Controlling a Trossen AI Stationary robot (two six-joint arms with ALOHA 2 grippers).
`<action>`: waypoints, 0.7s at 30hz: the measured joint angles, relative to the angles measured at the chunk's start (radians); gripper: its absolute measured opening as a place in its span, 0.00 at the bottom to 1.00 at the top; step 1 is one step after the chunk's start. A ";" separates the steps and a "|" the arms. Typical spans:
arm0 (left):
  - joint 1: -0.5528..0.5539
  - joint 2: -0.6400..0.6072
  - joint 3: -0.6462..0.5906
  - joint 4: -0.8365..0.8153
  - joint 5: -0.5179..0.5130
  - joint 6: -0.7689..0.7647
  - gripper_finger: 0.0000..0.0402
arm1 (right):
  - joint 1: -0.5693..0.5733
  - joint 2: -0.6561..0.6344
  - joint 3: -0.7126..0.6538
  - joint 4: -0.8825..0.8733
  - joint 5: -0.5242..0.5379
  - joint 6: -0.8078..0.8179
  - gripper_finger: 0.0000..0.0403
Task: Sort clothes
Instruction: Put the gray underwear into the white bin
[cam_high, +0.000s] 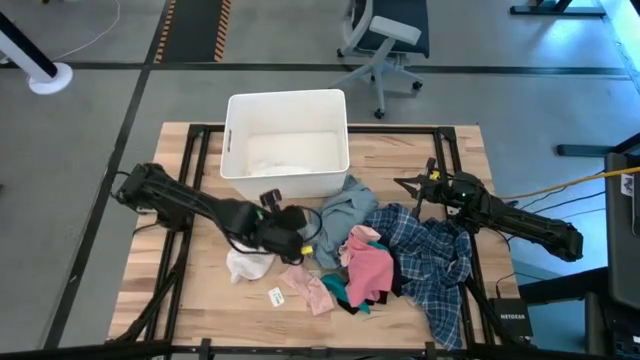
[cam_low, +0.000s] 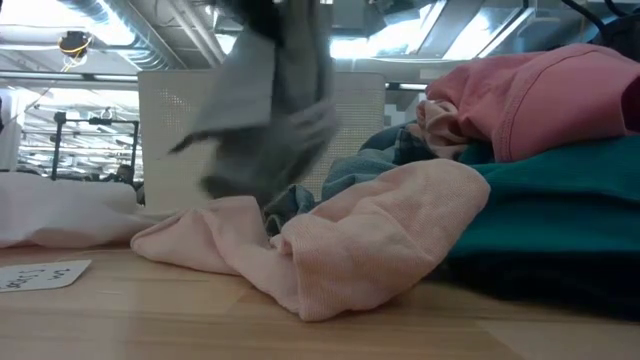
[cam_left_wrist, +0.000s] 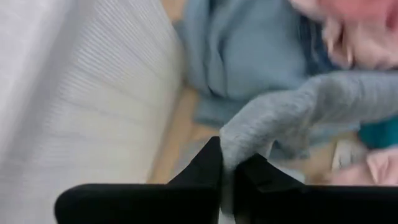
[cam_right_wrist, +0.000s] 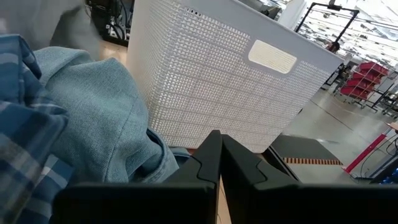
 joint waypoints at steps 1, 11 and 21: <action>0.005 -0.018 0.014 0.001 -0.017 0.020 0.02 | 0.000 0.000 0.000 0.000 0.000 0.000 0.05; 0.084 -0.227 0.064 0.154 -0.191 0.257 0.02 | 0.000 0.000 0.000 0.000 0.001 0.000 0.05; 0.278 -0.403 0.066 0.370 -0.236 0.523 0.01 | 0.000 0.000 0.000 0.000 0.001 0.000 0.05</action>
